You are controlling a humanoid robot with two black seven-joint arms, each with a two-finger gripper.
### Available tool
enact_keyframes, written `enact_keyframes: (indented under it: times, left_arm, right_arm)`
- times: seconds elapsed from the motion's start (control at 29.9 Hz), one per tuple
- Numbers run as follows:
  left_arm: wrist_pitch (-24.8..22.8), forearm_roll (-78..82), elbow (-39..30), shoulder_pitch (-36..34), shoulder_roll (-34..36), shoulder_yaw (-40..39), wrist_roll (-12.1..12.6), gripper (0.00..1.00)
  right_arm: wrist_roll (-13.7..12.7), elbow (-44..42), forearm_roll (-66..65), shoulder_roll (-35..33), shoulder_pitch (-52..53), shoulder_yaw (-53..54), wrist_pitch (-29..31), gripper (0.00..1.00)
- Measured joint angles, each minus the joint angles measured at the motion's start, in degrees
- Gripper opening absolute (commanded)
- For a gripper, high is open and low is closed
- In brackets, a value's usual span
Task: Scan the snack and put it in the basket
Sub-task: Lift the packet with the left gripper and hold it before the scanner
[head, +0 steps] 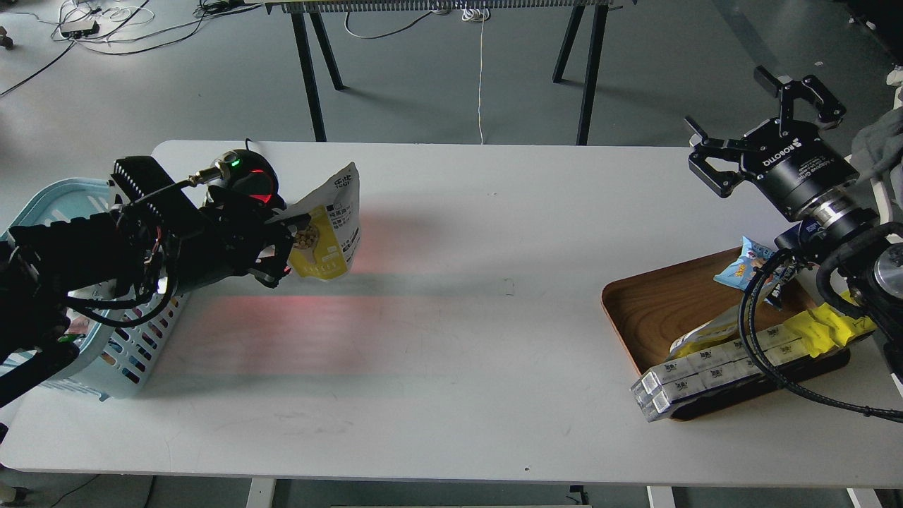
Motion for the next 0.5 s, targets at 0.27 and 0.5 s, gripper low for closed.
enact_keyframes:
  times: [0.27,0.5]
  left_arm:
    - [-0.99,0.00,1.24,-0.36,-0.62,-0.60,0.12,0.00]
    - [-1.12,0.00,1.22,-0.47,-2.73,-1.61,0.19,0.00]
  right_arm:
    - [0.00,-0.07,-0.79,0.12,0.00,0.16,0.00,0.96]
    - [0.00,-0.03,-0.80,0.12,0.00,0.10,0.00,0.96]
